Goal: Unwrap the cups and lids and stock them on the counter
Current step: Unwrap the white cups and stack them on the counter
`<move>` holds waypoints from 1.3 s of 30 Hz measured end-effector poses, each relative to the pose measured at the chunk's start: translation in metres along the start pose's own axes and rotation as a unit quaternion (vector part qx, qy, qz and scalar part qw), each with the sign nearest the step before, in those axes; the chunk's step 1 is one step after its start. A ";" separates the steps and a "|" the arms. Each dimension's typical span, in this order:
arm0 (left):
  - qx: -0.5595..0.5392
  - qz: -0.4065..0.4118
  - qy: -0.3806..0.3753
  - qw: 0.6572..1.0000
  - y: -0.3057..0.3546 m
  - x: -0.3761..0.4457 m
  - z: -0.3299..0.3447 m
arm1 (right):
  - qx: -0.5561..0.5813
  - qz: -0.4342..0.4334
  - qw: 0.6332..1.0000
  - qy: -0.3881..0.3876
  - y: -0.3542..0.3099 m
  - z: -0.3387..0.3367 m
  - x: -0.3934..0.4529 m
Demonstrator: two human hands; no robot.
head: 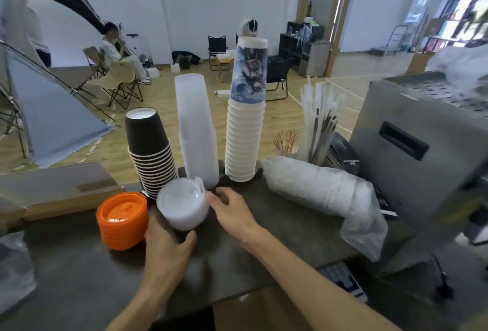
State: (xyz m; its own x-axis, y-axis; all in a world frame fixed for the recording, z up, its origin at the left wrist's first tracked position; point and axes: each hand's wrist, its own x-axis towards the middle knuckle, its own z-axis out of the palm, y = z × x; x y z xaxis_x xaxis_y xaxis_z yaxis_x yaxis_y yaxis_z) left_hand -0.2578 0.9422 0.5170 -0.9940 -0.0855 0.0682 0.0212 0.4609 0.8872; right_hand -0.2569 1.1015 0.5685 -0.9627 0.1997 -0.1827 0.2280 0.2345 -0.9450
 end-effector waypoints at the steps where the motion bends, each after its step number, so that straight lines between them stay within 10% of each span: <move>1: 0.015 -0.029 0.015 0.999 0.001 -0.012 0.005 | -0.021 -0.011 1.000 0.009 0.004 -0.013 -0.006; 6: 0.044 0.064 -0.090 0.993 0.044 -0.050 0.057 | -0.152 -0.073 0.981 0.098 0.028 -0.093 -0.038; 14: 0.237 0.303 -0.101 0.917 0.144 0.004 0.151 | -0.399 -0.055 0.843 0.358 0.067 -0.215 -0.094; 19: 0.325 0.287 -0.149 0.888 0.148 0.035 0.176 | -0.330 0.099 0.909 0.235 0.099 -0.258 -0.088; 23: 0.236 0.258 -0.110 0.931 0.152 0.031 0.171 | -0.210 0.083 0.954 0.197 0.117 -0.267 -0.075; 34: 0.012 0.319 -0.076 0.944 0.236 -0.013 0.130 | -0.095 0.052 0.959 0.263 0.122 -0.277 -0.049; 39: -0.043 0.341 -0.004 0.939 0.249 -0.025 0.121 | -0.240 0.004 0.921 0.307 0.134 -0.278 -0.048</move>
State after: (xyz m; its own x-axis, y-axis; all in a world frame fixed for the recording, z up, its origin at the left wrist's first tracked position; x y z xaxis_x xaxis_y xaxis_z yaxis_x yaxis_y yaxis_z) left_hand -0.2409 1.1663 0.6810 -0.7472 0.2108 0.6303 0.6611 0.3326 0.6725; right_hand -0.1393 1.3881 0.5262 -0.7301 0.6693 0.1380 0.4148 0.5945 -0.6889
